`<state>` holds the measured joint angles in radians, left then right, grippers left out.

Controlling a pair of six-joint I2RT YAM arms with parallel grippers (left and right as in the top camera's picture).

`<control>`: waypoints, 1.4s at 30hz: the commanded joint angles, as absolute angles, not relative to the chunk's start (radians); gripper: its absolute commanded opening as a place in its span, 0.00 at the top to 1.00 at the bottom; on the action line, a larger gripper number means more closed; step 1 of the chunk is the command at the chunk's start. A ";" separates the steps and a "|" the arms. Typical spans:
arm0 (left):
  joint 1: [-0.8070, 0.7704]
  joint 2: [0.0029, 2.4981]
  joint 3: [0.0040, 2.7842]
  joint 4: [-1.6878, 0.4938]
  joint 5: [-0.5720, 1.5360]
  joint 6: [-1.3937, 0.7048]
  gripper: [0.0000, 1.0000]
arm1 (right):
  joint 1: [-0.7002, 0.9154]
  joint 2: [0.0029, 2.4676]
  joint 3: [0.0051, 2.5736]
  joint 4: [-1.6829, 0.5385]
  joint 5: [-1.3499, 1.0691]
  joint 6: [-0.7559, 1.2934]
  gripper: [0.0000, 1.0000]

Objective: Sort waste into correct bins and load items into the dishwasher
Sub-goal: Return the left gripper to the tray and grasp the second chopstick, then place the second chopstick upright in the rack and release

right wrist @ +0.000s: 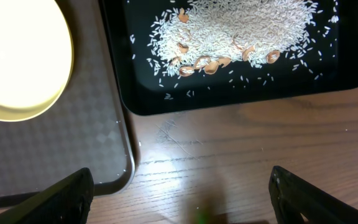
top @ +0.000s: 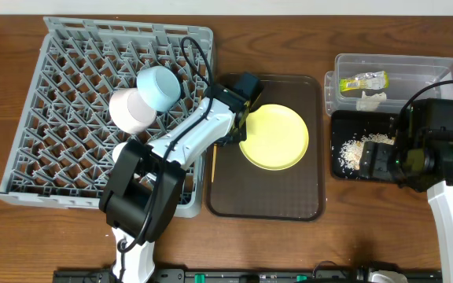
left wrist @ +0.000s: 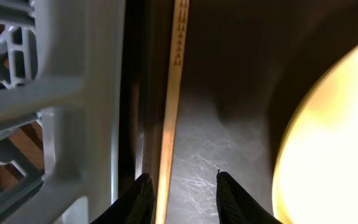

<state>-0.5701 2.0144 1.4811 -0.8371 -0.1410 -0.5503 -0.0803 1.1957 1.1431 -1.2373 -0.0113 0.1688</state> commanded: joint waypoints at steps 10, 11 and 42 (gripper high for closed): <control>-0.562 2.085 1.476 -0.812 -0.175 -0.563 0.66 | -0.087 1.191 1.144 -1.239 -0.020 0.179 0.12; -0.561 2.094 1.476 -0.809 -0.176 -0.563 0.66 | -0.087 1.191 1.144 -1.239 -0.020 0.179 0.12; -0.550 2.164 1.476 -0.805 -0.037 -0.555 0.92 | -0.087 1.191 1.144 -1.245 -0.020 0.179 0.12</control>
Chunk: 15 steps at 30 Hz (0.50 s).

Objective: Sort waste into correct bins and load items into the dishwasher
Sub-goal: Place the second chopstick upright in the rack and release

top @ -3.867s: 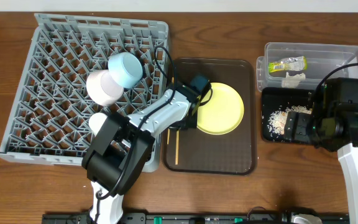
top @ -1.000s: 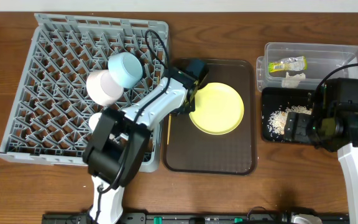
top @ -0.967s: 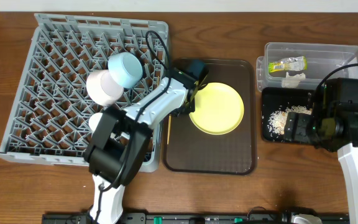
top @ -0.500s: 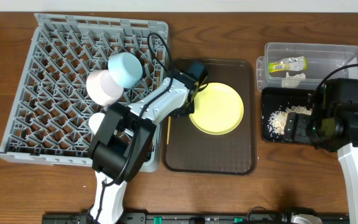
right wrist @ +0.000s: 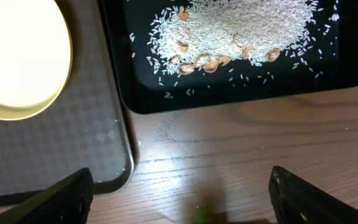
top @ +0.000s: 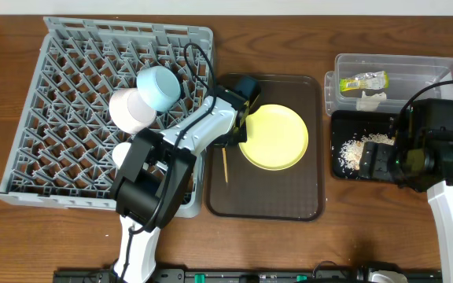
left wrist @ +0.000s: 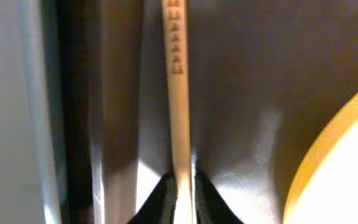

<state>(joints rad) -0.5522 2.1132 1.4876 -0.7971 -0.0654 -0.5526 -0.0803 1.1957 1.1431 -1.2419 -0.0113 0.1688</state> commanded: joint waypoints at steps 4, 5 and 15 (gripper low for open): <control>-0.550 2.162 1.476 -0.812 -0.037 -0.555 0.94 | -0.087 1.191 1.144 -1.246 -0.020 0.179 0.12; -0.550 2.158 1.476 -0.816 -0.037 -0.555 0.94 | -0.087 1.191 1.144 -1.246 -0.020 0.179 0.12; -0.550 1.932 1.479 -0.876 -0.037 -0.458 0.94 | -0.087 1.191 1.144 -1.243 -0.020 0.179 0.12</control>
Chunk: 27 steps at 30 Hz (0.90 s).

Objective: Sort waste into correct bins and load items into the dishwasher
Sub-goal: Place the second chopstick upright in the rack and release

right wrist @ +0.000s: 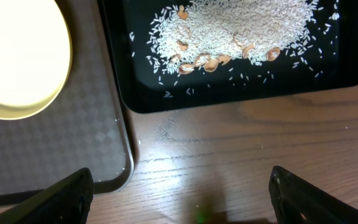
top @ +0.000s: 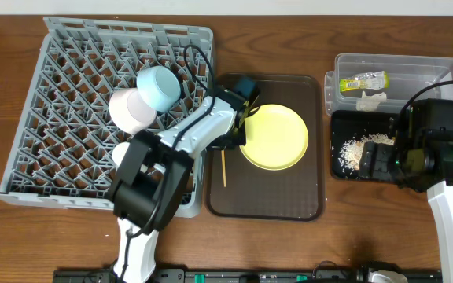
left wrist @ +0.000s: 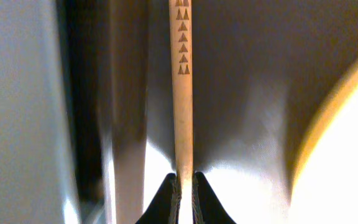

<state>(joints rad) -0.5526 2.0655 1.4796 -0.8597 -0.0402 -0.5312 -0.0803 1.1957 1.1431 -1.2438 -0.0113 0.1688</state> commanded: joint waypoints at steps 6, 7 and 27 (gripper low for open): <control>-0.525 1.722 1.480 -0.909 -0.038 -0.302 0.94 | -0.087 1.191 1.144 -1.242 -0.020 0.179 0.12; -0.511 1.685 1.480 -0.915 -0.038 -0.277 0.94 | -0.087 1.191 1.144 -1.241 -0.020 0.179 0.12; -0.293 1.754 1.477 -0.910 -0.007 -0.213 0.90 | -0.087 1.191 1.144 -1.241 -0.020 0.179 0.12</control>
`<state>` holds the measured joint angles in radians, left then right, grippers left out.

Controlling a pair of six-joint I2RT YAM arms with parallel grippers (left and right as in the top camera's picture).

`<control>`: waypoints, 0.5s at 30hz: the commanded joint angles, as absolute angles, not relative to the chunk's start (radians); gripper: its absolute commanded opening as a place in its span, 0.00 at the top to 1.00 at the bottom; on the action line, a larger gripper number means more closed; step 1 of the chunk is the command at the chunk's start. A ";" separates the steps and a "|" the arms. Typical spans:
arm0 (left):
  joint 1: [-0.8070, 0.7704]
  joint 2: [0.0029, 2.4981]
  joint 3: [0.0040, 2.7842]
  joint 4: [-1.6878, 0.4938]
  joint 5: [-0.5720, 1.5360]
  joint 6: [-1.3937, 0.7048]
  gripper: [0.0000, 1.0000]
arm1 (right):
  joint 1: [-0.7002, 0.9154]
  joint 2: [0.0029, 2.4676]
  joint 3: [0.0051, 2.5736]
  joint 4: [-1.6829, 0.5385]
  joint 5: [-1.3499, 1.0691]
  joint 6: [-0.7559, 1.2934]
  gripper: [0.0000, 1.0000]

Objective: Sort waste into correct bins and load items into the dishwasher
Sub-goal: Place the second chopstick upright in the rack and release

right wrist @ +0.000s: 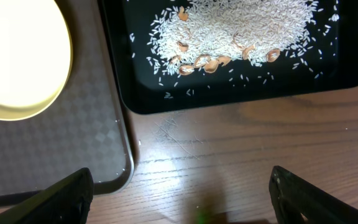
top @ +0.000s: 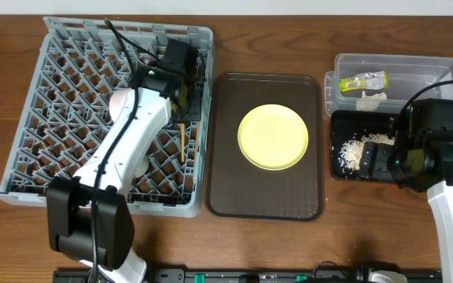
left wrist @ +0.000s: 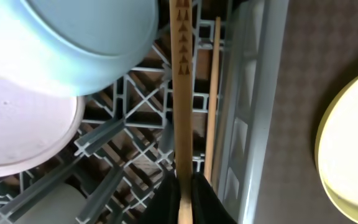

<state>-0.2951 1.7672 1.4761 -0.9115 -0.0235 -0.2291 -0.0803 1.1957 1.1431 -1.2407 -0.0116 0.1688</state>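
My left gripper (left wrist: 182, 194) is shut on a wooden chopstick (left wrist: 182, 93) with small triangle marks. In the overhead view the left gripper (top: 181, 101) holds the chopstick (top: 182, 143) over the right side of the grey dish rack (top: 53, 94). A second, thinner chopstick (left wrist: 212, 93) lies in the rack just right of it. Beside them sit a blue cup (left wrist: 92, 37) and a pink cup (left wrist: 17, 124). A yellow plate (top: 273, 137) rests on the brown tray (top: 226, 189). My right gripper (right wrist: 182, 199) hangs open over bare wood.
A black bin (top: 352, 153) holding rice and shell bits stands right of the tray, under the right arm. Behind it is a clear bin (top: 392, 71) with a wrapper and scraps. The rack's right wall (left wrist: 253, 93) runs close beside the held chopstick.
My left gripper, still shut on the chopstick, was over the tray's left side and is now over the rack's right side. The right arm has not moved.
At first my left gripper stood open around a chopstick lying along the tray's left edge. It was then shut on that chopstick, still at the tray. Now it holds the chopstick over the dish rack. The right gripper stayed open by the black bin.
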 commanded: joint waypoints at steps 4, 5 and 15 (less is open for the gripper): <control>-0.293 1.753 1.477 -0.916 -0.007 -0.213 0.64 | -0.087 1.191 1.144 -1.242 -0.020 0.179 0.11; -0.293 1.752 1.477 -0.920 -0.007 -0.214 0.59 | -0.087 1.191 1.144 -1.242 -0.020 0.179 0.11; -0.302 1.679 1.479 -0.913 0.178 -0.215 0.59 | -0.087 1.191 1.144 -1.237 -0.020 0.179 0.11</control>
<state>-0.2955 1.7493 1.4761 -0.9215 0.0570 -0.2199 -0.0803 1.1957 1.1431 -1.2377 -0.0113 0.1688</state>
